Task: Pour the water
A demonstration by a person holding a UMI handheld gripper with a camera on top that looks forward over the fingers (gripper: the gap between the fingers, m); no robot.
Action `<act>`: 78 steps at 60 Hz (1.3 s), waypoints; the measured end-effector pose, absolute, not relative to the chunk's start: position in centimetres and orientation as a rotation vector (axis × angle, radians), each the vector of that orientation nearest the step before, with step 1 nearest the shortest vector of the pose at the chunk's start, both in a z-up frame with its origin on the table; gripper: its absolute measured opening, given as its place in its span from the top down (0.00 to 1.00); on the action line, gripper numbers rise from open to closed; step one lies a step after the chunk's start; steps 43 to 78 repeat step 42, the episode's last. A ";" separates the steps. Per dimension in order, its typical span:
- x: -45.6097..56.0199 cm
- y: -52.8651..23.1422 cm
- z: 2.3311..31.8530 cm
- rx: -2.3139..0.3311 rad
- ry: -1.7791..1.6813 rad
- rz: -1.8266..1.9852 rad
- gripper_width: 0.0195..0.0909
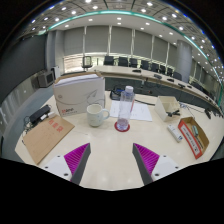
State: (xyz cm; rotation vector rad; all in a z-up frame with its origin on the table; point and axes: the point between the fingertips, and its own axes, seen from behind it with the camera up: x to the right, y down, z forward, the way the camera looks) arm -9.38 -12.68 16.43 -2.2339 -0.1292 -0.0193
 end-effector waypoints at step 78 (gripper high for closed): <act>-15.0 -25.7 24.1 -2.203 -0.076 -0.081 0.06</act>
